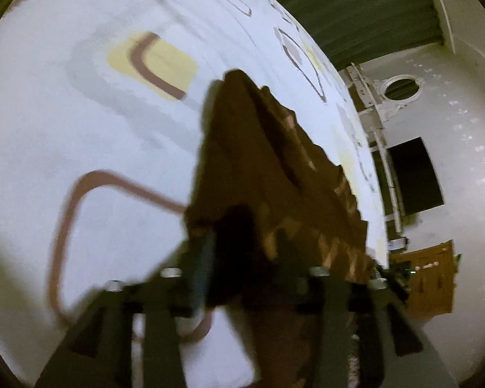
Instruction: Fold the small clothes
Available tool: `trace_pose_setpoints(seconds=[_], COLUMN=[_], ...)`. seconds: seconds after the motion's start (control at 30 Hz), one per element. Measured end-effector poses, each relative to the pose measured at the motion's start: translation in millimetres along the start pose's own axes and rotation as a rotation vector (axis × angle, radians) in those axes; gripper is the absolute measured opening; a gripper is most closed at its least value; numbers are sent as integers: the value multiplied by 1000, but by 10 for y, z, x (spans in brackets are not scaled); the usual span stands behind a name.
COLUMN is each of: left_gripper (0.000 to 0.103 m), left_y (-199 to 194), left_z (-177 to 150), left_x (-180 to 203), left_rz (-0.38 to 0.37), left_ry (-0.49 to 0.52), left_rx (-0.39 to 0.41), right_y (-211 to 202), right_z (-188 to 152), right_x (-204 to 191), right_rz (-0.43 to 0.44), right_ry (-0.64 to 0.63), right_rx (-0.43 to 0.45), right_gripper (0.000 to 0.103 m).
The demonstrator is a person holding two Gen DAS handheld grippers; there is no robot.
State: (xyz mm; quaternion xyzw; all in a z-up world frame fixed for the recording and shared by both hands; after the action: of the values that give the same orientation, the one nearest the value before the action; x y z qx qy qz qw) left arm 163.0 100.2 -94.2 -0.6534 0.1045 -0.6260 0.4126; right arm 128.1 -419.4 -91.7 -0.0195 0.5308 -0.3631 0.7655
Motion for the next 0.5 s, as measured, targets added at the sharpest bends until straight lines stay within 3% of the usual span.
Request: trace_pose_setpoints(seconds=[0.07,0.17,0.23,0.43,0.5], left_gripper=[44,46,57,58,58], left_y=[-130,-238,-228,145,353], left_z=[-134,-434,-697,-1036,-1043], left_x=[39,162,336,816,917], left_rz=[25,127,199,298,389], left_ry=[49,131,194,222,249], left_rx=[11,12,4,-106,-130], right_y=[-154,-373,-479,-602,-630], right_z=[-71,-235,-351,-441,-437], right_x=[-18,-46,-58,-76,-90], right_rz=[-6,-37,-51,-64,-54], right_ry=[-3,-14,-10,11,17], right_rx=[11,0,-9,-7,2], right_gripper=[29,30,30,30,30])
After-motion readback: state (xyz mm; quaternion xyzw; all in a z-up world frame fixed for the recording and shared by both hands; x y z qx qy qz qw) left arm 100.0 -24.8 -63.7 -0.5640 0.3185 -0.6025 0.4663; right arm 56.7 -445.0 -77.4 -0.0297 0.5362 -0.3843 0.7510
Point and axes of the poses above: each gripper's, at about its wrist camera, not at the fingertips, and y roughly the way its jaws point, x to its right, z to its top, the point moved 4 cm from there along y, roughly the way its jaws point, and after that the axes turned 14 degrees about -y, right-handed, at the moved point
